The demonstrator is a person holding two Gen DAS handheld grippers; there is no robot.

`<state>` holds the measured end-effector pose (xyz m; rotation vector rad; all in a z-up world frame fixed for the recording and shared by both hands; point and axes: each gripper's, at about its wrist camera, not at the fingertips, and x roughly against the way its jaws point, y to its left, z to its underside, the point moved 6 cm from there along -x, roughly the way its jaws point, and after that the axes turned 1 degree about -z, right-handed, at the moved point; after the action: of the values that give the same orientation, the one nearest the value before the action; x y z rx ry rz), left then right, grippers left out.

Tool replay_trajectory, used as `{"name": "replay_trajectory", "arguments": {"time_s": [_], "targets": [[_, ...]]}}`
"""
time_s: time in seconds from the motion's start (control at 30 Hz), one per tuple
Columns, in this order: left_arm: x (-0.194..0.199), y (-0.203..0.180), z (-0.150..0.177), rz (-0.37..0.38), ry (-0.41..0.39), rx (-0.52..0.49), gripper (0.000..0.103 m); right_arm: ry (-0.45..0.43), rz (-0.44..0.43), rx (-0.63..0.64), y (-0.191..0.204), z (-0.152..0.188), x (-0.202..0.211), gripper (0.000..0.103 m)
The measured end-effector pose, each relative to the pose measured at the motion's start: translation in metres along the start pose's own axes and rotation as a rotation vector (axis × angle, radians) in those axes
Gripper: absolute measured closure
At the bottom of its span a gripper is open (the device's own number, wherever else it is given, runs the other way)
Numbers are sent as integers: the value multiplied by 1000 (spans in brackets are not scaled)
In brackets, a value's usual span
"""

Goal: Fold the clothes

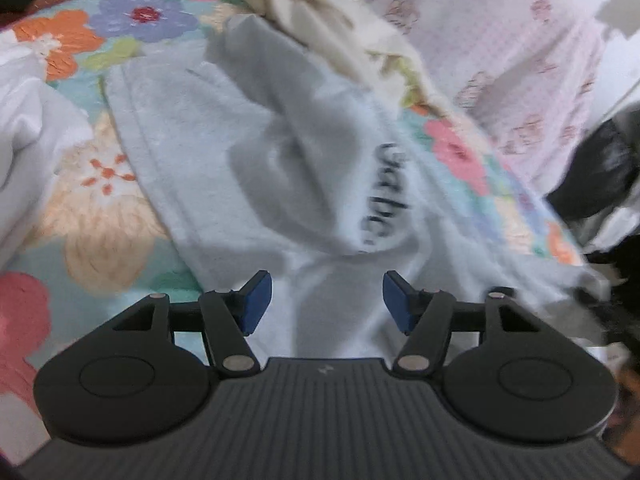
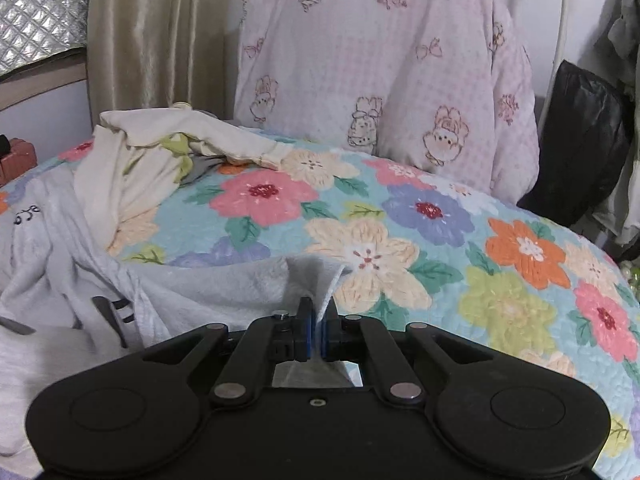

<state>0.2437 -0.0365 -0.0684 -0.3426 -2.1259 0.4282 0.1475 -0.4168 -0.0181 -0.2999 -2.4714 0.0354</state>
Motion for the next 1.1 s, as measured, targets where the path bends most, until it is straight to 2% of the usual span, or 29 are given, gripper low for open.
{"name": "replay_trajectory", "arguments": {"time_s": [0.07,0.1,0.23,0.3,0.37,0.43,0.5,0.67,0.77,0.87,0.9,1.0,1.1], "targets": [[-6,7,0,-66,-3,-6,39,-13,34,35,-8,-8,-2,100],[-5,11,-1,-75,-8,-4,39,-31,72,53,-16,-18,-4,100],[4,21,-3,-43,-29,35,39,-114,273,41,-65,-72,-15,100],[6,22,-6,-27,-41,52,39,-147,297,-65,-94,-98,-20,98],[3,22,-7,-17,-35,59,39,-116,240,-169,-112,-108,-31,90],[-2,23,-7,-17,-25,65,39,-72,197,-227,-117,-101,-39,61],[-7,23,-6,-12,-18,73,39,-33,119,-230,-106,-80,-39,52],[-23,28,-11,37,-21,125,39,59,-142,-252,-64,-6,-22,52],[-37,33,-17,88,-27,182,35,93,-296,-306,-42,44,5,52],[-46,33,-21,131,-50,200,30,131,-418,-301,-18,78,28,51],[-50,31,-22,142,-58,193,26,148,-435,-272,-11,86,32,50],[-58,25,-26,174,-67,201,24,200,-475,-176,12,102,43,43],[-60,17,-22,261,-55,224,25,227,-484,-195,23,116,42,35]]}}
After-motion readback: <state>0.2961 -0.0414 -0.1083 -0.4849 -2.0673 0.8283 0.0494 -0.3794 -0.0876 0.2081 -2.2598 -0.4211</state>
